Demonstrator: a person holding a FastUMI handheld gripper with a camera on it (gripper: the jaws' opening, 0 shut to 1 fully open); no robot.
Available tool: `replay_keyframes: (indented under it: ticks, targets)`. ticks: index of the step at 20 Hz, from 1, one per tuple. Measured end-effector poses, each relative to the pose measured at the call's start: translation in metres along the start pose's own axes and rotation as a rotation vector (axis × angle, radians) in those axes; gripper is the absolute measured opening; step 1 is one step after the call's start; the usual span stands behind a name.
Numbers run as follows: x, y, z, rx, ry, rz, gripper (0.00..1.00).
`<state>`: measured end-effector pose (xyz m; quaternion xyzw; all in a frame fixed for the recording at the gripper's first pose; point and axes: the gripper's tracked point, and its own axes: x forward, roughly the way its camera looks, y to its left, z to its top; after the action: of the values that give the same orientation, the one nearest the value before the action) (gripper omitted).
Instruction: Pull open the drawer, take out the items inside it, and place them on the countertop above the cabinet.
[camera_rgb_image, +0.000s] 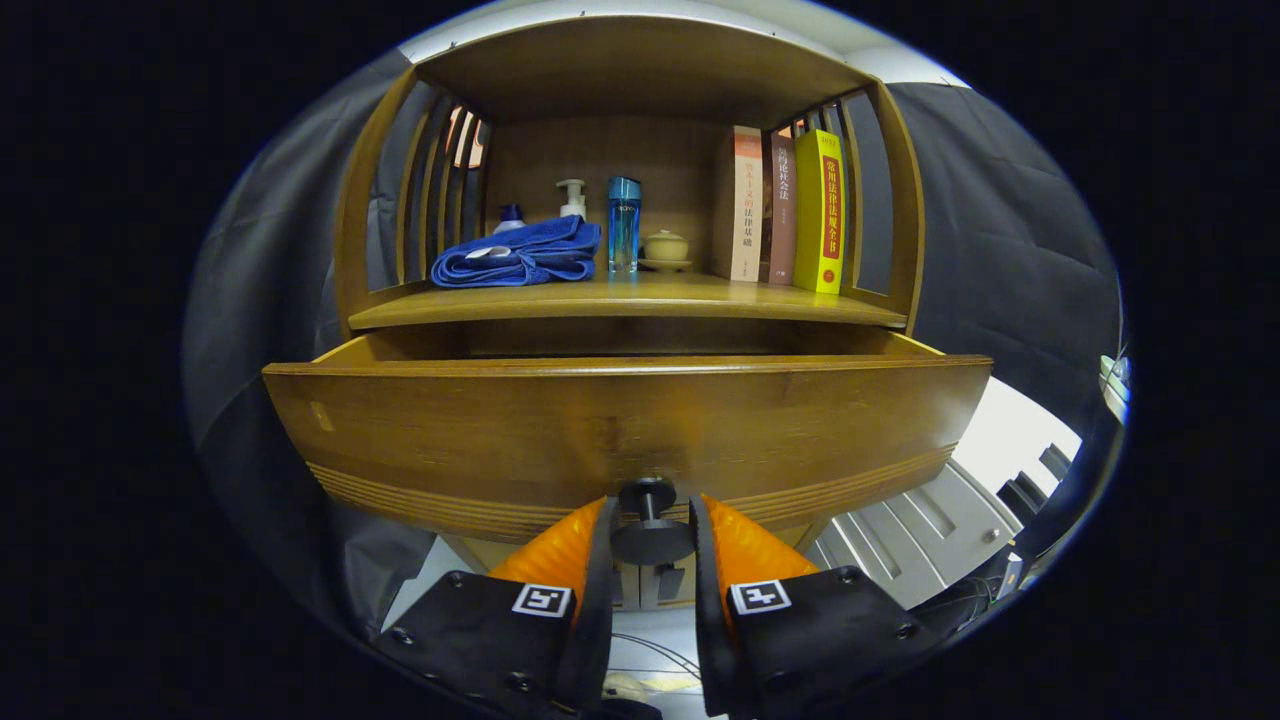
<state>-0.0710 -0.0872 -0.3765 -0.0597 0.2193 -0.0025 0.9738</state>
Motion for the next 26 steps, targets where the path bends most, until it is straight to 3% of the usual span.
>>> replay_keyframes:
  ticks: [26]
  targets:
    - [-0.037,-0.002,-0.018,0.018,0.024,-0.001,0.44]
